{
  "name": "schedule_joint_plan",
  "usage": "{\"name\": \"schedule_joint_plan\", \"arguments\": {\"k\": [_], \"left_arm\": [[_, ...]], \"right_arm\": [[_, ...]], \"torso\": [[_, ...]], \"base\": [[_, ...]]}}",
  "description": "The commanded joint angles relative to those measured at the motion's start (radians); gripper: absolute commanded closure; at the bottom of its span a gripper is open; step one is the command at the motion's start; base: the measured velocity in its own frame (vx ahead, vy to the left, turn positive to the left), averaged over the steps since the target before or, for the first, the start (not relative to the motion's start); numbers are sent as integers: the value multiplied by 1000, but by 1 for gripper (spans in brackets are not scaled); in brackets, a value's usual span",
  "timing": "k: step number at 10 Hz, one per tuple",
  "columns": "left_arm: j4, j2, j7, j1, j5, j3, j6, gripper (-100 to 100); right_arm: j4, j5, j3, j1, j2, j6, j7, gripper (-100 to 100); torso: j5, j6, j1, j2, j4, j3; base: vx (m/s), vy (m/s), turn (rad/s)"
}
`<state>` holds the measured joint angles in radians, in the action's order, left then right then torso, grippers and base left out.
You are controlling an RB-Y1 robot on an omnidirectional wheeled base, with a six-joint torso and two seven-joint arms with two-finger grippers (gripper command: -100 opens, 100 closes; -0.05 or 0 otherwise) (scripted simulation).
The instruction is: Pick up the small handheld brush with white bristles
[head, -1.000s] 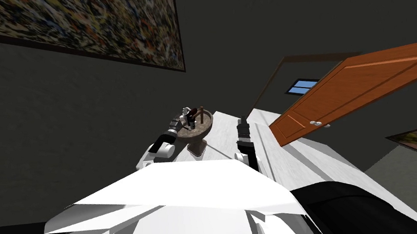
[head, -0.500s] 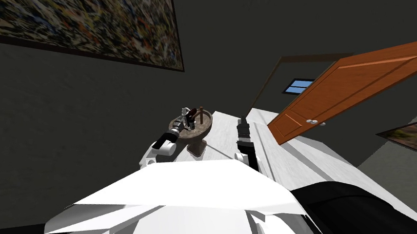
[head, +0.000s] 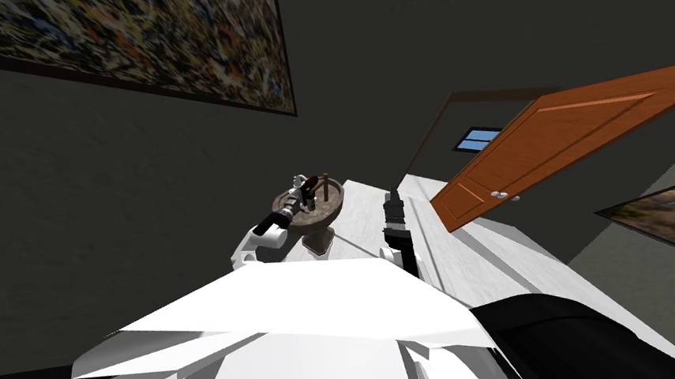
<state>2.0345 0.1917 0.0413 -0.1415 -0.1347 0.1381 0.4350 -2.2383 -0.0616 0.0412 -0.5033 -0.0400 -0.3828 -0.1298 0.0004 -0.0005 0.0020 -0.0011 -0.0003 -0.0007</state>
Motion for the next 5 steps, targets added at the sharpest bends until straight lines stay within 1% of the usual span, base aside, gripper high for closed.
{"name": "schedule_joint_plan", "arguments": {"k": [1,2,3,4,5], "left_arm": [[-20,-2,0,19,6,7,50,-100],[-20,-2,0,19,6,7,76,-100],[-35,-1,1,35,10,13,105,-100],[-35,-1,1,35,10,13,129,-100],[-50,1,2,50,15,18,156,-100]], "right_arm": [[0,0,0,0,0,0,0,0],[0,0,0,0,0,0,0,0],[0,0,0,0,0,0,0,0],[0,0,0,0,0,0,0,0],[0,0,0,0,0,0,0,0]], "torso": [[0,0,0,0,0,0],[0,0,1,0,0,0],[0,0,0,0,0,0],[0,0,1,0,0,0],[0,0,0,0,0,0]], "base": [[11,39,-64],[13,38,-34],[12,38,-57],[12,33,-37],[20,47,-62]]}}
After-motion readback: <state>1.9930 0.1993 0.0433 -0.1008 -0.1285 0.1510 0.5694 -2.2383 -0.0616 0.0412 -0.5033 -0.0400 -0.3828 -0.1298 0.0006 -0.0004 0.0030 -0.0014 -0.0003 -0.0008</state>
